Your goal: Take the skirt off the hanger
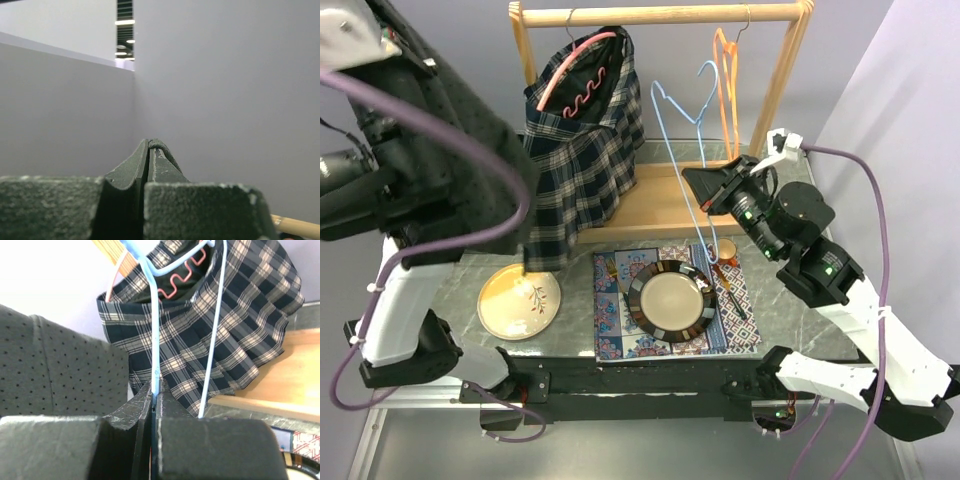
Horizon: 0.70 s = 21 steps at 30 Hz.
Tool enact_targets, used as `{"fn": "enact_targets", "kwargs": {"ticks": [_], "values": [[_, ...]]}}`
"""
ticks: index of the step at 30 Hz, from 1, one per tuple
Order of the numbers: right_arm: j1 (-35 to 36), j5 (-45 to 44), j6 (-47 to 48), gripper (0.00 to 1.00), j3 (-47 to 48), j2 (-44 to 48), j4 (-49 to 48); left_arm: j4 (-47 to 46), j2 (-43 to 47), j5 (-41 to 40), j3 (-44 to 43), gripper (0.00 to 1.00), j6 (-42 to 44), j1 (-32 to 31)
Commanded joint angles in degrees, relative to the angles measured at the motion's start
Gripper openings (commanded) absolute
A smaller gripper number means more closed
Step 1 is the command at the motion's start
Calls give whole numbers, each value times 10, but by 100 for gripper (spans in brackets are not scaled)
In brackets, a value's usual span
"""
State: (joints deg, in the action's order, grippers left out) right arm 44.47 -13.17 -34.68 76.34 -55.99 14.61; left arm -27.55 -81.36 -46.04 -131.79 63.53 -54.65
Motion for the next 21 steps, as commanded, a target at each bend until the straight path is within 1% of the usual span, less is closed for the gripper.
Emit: {"fn": "enact_targets", "kwargs": {"ticks": [1,2,5,7,8,9,12,16,21], "values": [[-3,-22,32,0,42,4,-1,8,-12,26,5,1,-31,86],[-3,-21,34,0,42,7,-3,38,-16,28,7,1,-65,142],[-3,-15,38,0,37,15,-14,82,-36,32,8,1,-119,229],[-2,-16,42,0,37,14,-12,35,-35,13,50,1,-92,244],[-2,-18,42,0,38,13,-10,15,-35,5,59,1,-67,258],[-3,-18,44,0,37,12,-9,1,-35,-1,64,1,-61,269],[-3,-15,45,0,36,12,-10,32,-35,-14,45,1,-84,308],[-2,-12,44,0,39,11,-8,55,1,3,69,1,-142,338],[-3,-5,43,0,42,13,-6,36,2,-16,79,1,-126,379]]}}
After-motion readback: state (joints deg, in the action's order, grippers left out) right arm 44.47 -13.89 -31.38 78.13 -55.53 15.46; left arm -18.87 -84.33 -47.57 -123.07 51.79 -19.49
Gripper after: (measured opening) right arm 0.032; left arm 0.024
